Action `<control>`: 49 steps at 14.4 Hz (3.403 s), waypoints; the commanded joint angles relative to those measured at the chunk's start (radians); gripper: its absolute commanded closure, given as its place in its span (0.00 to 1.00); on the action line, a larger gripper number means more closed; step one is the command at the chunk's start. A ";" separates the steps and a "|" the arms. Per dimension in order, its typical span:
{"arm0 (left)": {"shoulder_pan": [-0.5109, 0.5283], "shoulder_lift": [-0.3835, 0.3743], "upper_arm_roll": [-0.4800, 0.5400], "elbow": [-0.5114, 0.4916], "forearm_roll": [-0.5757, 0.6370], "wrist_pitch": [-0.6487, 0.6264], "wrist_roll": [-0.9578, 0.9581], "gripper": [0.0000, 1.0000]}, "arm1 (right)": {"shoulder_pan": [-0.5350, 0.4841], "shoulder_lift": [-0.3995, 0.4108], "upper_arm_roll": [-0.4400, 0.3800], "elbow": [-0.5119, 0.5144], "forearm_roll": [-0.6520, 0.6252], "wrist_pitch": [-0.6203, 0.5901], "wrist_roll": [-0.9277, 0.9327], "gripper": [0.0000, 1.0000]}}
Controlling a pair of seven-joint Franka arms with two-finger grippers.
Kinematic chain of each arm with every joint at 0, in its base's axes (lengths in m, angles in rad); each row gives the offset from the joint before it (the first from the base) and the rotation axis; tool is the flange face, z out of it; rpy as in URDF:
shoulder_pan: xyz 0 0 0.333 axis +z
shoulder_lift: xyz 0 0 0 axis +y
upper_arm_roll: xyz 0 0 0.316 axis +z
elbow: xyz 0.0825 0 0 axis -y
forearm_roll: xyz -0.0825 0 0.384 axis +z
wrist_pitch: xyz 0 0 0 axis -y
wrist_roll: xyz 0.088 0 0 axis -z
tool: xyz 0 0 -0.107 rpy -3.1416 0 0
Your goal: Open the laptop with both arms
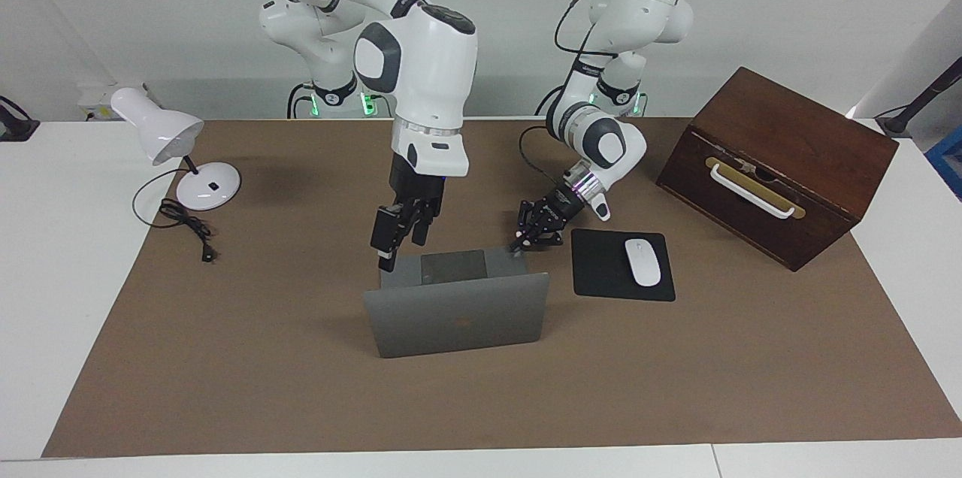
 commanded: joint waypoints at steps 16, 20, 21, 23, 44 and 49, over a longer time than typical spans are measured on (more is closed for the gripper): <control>0.045 -0.028 0.005 0.188 0.419 0.178 0.010 1.00 | -0.222 -0.209 0.001 -0.006 0.357 -0.237 0.131 0.00; 0.097 -0.025 0.014 0.229 0.669 0.190 0.010 1.00 | -0.280 -0.230 0.000 -0.006 0.401 -0.275 0.183 0.00; 0.122 -0.025 0.014 0.240 0.747 0.184 0.010 1.00 | -0.288 -0.234 0.000 -0.006 0.410 -0.280 0.203 0.00; 0.157 -0.025 0.014 0.255 0.931 0.181 0.012 1.00 | -0.314 -0.241 -0.003 -0.006 0.463 -0.302 0.252 0.00; 0.231 0.024 0.243 0.808 2.113 -0.660 0.024 1.00 | -0.429 -0.338 -0.014 -0.171 0.516 -0.389 0.436 0.00; 0.231 -0.048 0.264 0.815 2.167 -0.821 0.050 1.00 | -0.437 -0.367 -0.023 -0.243 0.516 -0.337 0.430 0.00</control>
